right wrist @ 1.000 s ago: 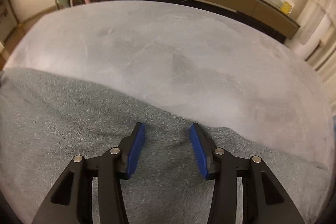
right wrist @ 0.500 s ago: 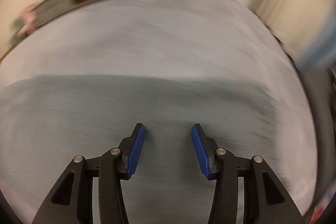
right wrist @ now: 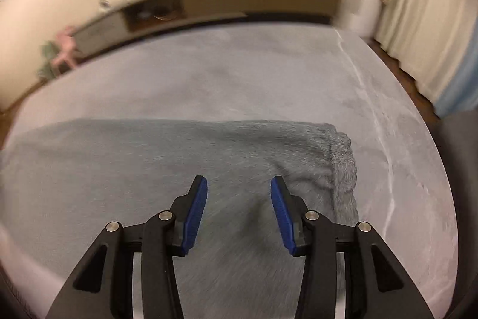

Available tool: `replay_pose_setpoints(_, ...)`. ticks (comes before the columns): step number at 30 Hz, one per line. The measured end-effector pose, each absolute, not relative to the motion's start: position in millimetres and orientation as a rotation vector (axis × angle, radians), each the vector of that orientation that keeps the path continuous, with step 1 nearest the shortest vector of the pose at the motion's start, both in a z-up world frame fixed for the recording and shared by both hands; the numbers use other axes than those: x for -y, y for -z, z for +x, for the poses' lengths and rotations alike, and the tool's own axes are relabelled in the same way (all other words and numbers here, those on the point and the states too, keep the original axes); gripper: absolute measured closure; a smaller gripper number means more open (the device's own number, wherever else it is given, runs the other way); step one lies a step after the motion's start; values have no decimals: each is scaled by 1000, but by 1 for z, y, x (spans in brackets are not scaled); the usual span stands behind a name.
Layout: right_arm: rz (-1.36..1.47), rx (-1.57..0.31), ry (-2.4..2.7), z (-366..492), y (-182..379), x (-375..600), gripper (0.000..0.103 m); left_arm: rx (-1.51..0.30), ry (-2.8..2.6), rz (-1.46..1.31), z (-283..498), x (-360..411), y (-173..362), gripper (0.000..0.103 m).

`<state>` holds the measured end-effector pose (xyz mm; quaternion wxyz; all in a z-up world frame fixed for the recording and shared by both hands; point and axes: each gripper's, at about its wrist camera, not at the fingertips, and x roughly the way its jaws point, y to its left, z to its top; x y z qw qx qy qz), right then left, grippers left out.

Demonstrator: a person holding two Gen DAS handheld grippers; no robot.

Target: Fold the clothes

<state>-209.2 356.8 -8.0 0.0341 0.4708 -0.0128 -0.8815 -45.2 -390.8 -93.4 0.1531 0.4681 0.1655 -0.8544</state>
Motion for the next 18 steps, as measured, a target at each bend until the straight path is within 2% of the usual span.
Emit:
replay_pose_setpoints(5,1634,-42,2596,-190,41,-364,57,-428,2347,1483,-37,404,135,87)
replay_pose_setpoints(7,1657,-93,2588,-184,47,-364,57,-474,2324,1476,-36,409,134,88)
replay_pose_setpoints(11,1594,-26,2636,-165,39,-364,57,-531,2376,1383,-26,400,112,86)
replay_pose_setpoints(15,1569,58,2676,-160,40,-377,57,-419,2258,1458,-35,391,130,87)
replay_pose_setpoints(18,1589,77,2648,-154,47,-387,62,-386,2311,1396,-45,365,111,86)
